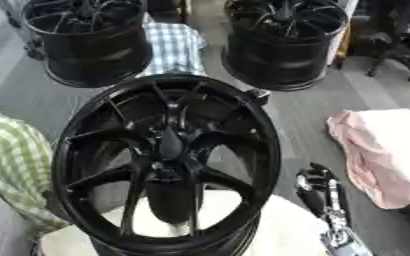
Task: Pull the pin out of the wheel hub.
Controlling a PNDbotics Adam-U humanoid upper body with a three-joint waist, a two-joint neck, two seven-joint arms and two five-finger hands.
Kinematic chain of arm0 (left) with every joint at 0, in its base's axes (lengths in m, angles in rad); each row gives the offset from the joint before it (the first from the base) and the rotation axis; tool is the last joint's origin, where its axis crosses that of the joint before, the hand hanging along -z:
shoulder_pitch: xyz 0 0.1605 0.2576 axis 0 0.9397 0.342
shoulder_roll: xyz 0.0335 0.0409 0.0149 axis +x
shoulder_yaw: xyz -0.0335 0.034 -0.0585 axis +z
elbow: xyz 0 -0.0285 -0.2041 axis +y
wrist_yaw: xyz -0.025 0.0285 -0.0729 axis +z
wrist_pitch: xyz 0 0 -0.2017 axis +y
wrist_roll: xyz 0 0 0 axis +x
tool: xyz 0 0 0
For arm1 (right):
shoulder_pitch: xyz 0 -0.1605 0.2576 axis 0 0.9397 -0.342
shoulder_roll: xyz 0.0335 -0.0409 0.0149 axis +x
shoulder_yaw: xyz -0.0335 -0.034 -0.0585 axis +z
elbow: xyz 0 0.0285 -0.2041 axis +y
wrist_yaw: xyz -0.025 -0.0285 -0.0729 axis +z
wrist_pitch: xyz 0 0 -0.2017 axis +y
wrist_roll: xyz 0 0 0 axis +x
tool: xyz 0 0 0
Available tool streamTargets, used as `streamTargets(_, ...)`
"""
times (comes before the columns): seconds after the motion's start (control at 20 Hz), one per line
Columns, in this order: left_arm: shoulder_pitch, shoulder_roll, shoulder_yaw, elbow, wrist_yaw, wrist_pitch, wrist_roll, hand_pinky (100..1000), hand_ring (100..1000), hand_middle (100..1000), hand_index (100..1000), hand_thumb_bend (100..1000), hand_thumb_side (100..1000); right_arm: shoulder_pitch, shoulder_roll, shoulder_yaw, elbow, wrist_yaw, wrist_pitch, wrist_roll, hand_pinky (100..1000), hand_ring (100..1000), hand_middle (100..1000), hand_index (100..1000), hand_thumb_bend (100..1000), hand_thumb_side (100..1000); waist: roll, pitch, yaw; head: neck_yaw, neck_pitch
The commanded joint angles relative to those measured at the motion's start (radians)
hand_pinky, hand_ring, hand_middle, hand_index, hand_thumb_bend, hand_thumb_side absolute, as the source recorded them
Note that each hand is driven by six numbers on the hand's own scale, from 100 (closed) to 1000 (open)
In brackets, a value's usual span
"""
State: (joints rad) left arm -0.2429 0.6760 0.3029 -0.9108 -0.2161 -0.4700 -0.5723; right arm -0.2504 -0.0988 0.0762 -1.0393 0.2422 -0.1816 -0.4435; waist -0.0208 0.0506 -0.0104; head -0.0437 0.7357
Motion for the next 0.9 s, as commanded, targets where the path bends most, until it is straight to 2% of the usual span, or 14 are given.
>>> streamTargets(0.05, 0.006, -0.052, 0.097, 0.011, 0.058, 0.044, 0.051, 733, 745, 663, 788, 305, 697, -0.016, 0.0, -0.002, -0.017, -0.011, 0.005, 0.001, 751, 714, 706, 830, 100, 452, 0.0, -0.004, -0.001, 0.007, -0.008)
streamTargets(0.2, 0.029, -0.142, 0.186, -0.006, 0.113, 0.099, 0.106, 727, 733, 648, 782, 286, 683, -0.019, 0.0, 0.002, -0.015, -0.01, 0.005, 0.006, 751, 715, 706, 830, 100, 452, 0.002, -0.003, -0.009, 0.015, -0.01)
streamTargets(0.25, 0.038, -0.172, 0.199, -0.018, 0.131, 0.117, 0.124, 724, 729, 644, 778, 276, 680, -0.02, -0.002, 0.002, -0.014, -0.009, 0.004, 0.007, 751, 715, 706, 830, 100, 452, 0.003, -0.002, -0.01, 0.017, -0.01)
streamTargets(0.5, 0.068, -0.314, 0.162, -0.097, 0.217, 0.204, 0.212, 722, 726, 642, 779, 273, 676, -0.021, -0.007, 0.002, -0.01, -0.006, 0.006, 0.009, 751, 715, 707, 830, 100, 453, 0.011, -0.003, -0.009, 0.016, -0.011)
streamTargets(0.65, 0.079, -0.39, 0.143, -0.157, 0.208, 0.255, 0.262, 719, 721, 638, 778, 270, 670, -0.019, -0.012, -0.001, -0.008, -0.003, 0.006, 0.006, 751, 715, 707, 830, 100, 453, 0.018, -0.004, -0.005, 0.017, -0.011)
streamTargets(0.9, 0.079, -0.42, 0.109, -0.204, 0.149, 0.317, 0.336, 718, 719, 636, 779, 266, 669, -0.018, -0.014, -0.003, -0.006, 0.0, 0.008, 0.006, 751, 715, 707, 831, 100, 454, 0.019, -0.005, 0.002, 0.023, -0.006)
